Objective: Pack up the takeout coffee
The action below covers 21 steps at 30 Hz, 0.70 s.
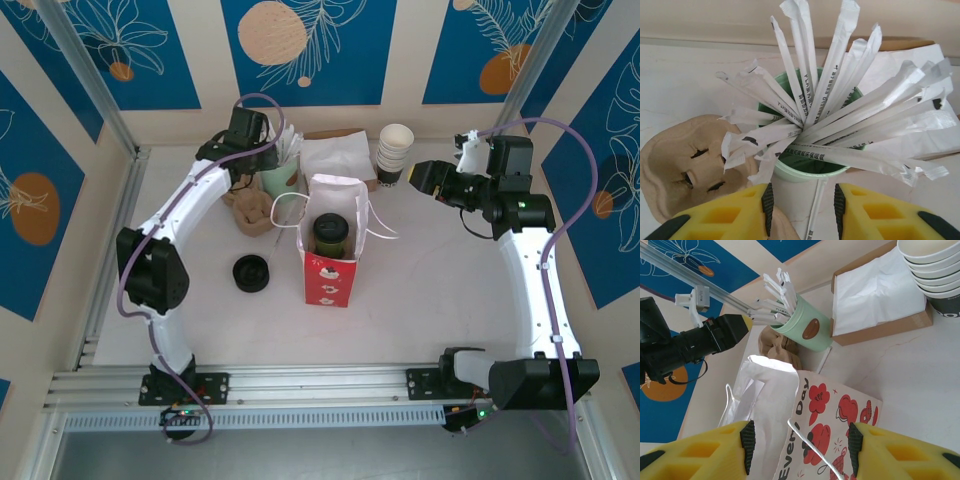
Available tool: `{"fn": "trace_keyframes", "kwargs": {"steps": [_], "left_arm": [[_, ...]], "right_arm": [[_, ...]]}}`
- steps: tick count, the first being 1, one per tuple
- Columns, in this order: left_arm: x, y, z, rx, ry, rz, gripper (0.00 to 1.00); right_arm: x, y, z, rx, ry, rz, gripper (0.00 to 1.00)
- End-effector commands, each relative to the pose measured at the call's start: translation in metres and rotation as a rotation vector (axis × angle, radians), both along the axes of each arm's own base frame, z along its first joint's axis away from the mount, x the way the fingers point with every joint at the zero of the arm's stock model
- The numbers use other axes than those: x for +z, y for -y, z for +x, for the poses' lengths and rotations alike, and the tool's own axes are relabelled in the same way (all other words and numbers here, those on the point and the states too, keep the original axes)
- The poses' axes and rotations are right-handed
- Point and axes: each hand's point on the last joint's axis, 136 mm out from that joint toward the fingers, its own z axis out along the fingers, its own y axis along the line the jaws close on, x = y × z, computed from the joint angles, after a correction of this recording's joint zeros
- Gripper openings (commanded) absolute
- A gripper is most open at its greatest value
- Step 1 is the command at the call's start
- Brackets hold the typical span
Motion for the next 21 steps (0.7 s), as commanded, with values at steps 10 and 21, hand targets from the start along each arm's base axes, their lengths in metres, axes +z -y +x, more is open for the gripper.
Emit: {"fn": "trace_keyframes", "kwargs": {"steps": [10,21], "left_arm": [[-0.009,-0.017,0.017,0.071,-0.018,0.037,0.39],[-0.016,-0.023,0.029,0.066,-0.013,0.055,0.32]], "right_arm": [[0.006,0.0,0.0,0.011,0.018,0.007,0.55],[0.006,0.003,0.0,0.005,0.019,0.004,0.55]]}}
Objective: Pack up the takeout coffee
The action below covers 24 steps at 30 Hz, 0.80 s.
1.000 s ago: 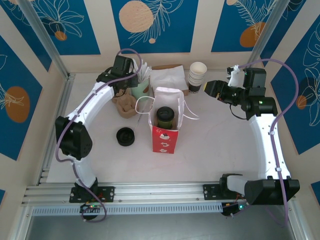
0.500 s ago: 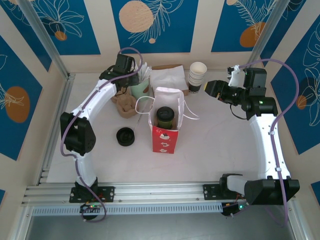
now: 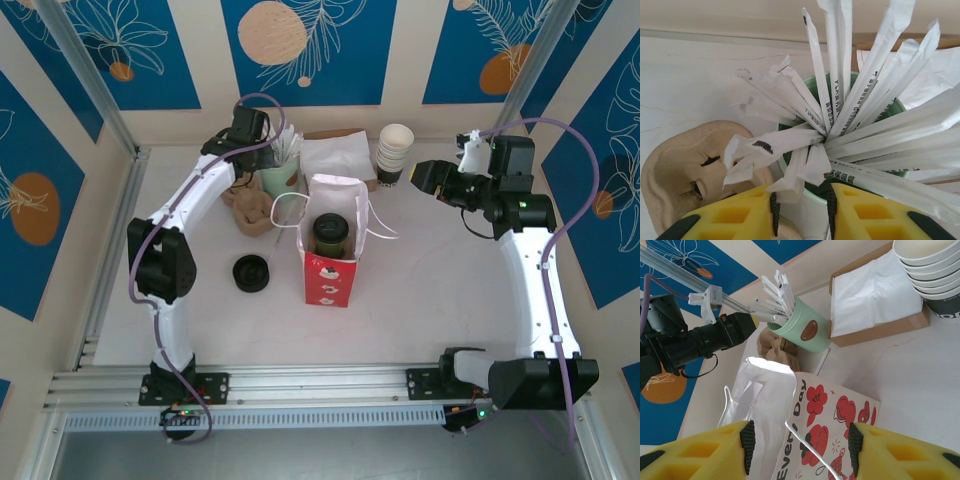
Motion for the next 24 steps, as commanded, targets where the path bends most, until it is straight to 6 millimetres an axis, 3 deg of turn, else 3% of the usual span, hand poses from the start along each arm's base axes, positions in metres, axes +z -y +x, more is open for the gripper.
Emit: {"fn": "trace_keyframes", "kwargs": {"steps": [1,7,15,24], "left_arm": [[0.004,-0.011,0.009,0.014,0.017,0.017,0.32],[0.002,-0.012,0.016,-0.009,0.032,0.007,0.32],[0.002,-0.007,0.02,-0.052,0.04,-0.022,0.18],[0.016,0.001,0.003,-0.078,0.047,-0.084,0.23]], "right_arm": [[0.006,0.0,-0.001,0.013,0.018,0.004,0.55],[0.004,0.0,0.0,0.014,0.013,0.011,0.55],[0.003,0.001,0.001,0.011,0.012,0.009,0.55],[0.001,0.001,0.002,0.01,0.008,0.012,0.55]]}}
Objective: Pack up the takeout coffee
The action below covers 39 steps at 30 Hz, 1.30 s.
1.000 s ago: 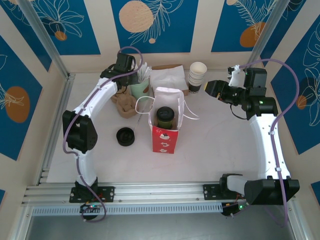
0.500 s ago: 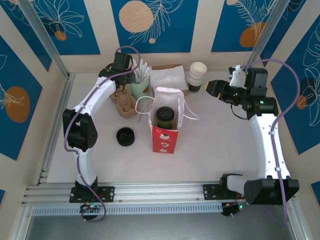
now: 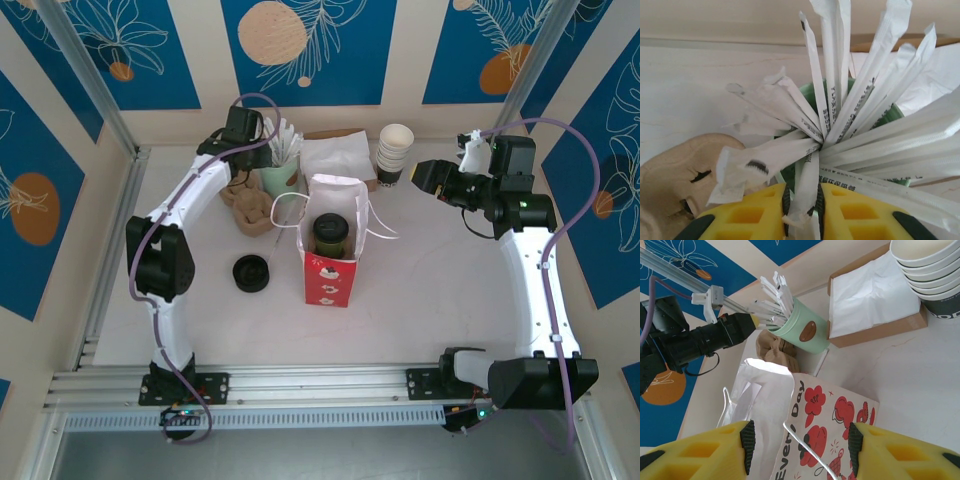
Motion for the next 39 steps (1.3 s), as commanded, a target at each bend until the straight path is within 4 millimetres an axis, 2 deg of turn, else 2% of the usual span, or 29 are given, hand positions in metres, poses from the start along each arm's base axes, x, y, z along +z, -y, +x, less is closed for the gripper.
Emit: {"fn": "trace_keyframes", "kwargs": {"steps": [1,7,10,14,23,32,39], "left_arm": [[0.026,-0.001,-0.005,-0.008,0.045,-0.047,0.23],[0.036,-0.003,-0.012,-0.003,0.048,-0.047,0.23],[0.036,-0.004,-0.015,-0.002,0.042,-0.045,0.28],[0.036,-0.005,-0.018,0.001,0.04,-0.051,0.27],[0.017,-0.005,-0.018,0.01,0.013,-0.049,0.26],[0.011,-0.004,-0.016,0.009,0.008,-0.052,0.15],[0.025,-0.004,-0.023,0.004,0.023,-0.064,0.07]], "right_arm": [[0.002,-0.002,0.001,0.018,0.01,0.013,0.55],[0.001,-0.001,0.0,0.017,0.008,0.013,0.55],[0.0,-0.002,0.0,0.018,0.006,0.015,0.55],[-0.001,-0.001,-0.002,0.018,0.005,0.014,0.55],[0.001,0.0,-0.005,0.014,0.012,0.014,0.55],[0.001,0.0,-0.005,0.013,0.011,0.016,0.55],[0.001,0.001,-0.005,0.012,0.011,0.018,0.55]]}}
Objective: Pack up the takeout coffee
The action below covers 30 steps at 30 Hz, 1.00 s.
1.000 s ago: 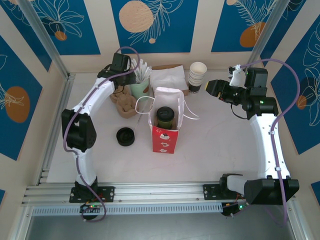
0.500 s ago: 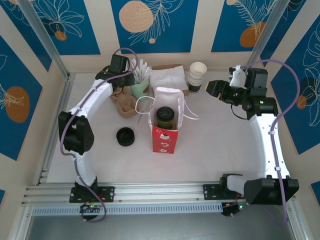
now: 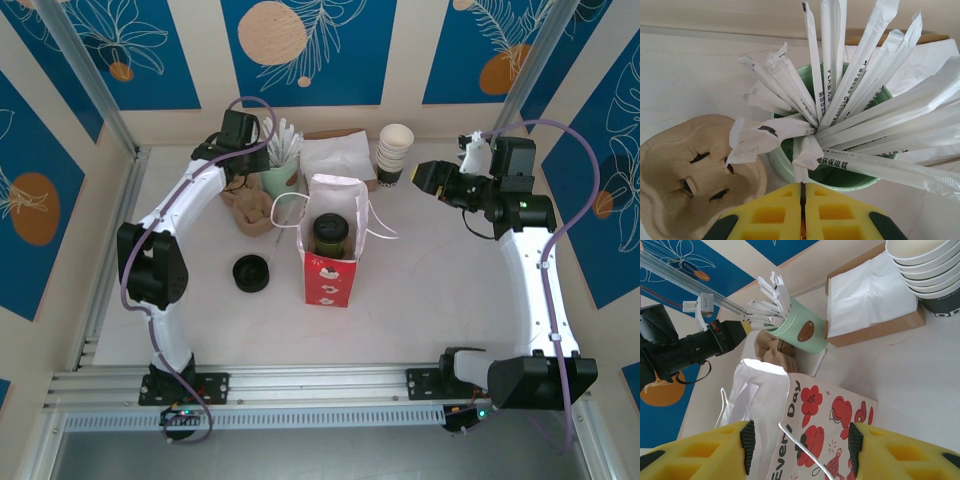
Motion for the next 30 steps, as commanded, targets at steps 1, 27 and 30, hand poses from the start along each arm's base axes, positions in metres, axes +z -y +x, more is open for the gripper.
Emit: {"fn": "trace_keyframes", "kwargs": {"steps": [1,27,30], "left_arm": [[0.022,-0.001,-0.008,-0.002,0.03,-0.03,0.07],[0.259,0.019,-0.126,-0.235,0.361,-0.109,0.01],[0.286,0.027,-0.156,-0.316,0.412,-0.154,0.01]], "right_arm": [[0.005,-0.002,-0.006,0.018,0.019,0.014,0.55],[0.014,-0.005,-0.005,0.026,0.042,0.038,0.55],[0.015,-0.005,-0.004,0.028,0.043,0.042,0.55]]}}
